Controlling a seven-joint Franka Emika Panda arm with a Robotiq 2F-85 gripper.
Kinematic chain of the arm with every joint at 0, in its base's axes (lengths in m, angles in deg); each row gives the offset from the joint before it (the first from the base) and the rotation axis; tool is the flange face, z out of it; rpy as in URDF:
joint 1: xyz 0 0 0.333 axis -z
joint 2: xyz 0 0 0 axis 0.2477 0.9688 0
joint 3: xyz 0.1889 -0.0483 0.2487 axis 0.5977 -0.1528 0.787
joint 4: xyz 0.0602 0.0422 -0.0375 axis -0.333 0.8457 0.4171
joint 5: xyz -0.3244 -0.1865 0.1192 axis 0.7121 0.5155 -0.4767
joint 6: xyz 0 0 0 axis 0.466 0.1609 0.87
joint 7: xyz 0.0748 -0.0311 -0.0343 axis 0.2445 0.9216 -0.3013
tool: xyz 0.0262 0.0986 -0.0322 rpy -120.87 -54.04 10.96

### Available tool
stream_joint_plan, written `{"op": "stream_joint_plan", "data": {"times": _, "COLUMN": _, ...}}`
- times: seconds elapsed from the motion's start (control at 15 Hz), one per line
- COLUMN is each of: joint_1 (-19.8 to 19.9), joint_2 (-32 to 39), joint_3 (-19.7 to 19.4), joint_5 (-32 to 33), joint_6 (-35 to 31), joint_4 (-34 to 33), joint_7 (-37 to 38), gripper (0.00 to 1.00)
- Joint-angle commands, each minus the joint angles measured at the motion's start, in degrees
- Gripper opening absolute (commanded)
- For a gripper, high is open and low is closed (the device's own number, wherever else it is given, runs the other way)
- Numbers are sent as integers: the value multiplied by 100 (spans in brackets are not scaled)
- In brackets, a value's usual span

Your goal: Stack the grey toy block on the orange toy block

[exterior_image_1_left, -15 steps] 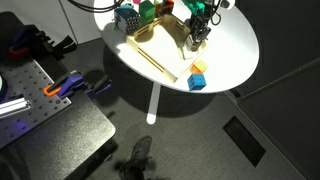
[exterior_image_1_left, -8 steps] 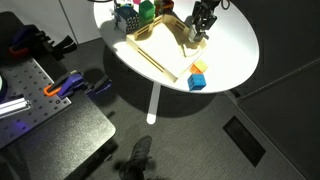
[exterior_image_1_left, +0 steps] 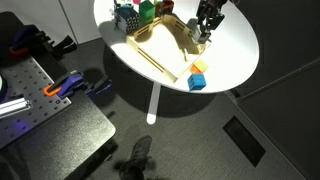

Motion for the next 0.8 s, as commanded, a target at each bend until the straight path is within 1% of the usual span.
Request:
{"op": "stream_joint_plan", "data": {"times": 0.0, "joint_1": 126, "joint_2": -279, "joint_3": -82, "joint_5": 144, "joint_6": 85, "joint_4": 375, "joint_7": -45, "gripper": 31}}
{"op": "stream_joint_plan", "data": {"times": 0.4, "joint_1": 393, "joint_2": -259, "joint_3": -238, "joint_5": 164, "joint_6": 28, "joint_4": 607, "joint_7": -61, "gripper": 31}}
{"op": "stream_joint_plan", "data": {"times": 0.73, "joint_1": 498, "joint_2": -224, "joint_3": -291, "joint_5": 165, "joint_6": -140, "joint_4": 775, "joint_7": -43, "gripper": 31}}
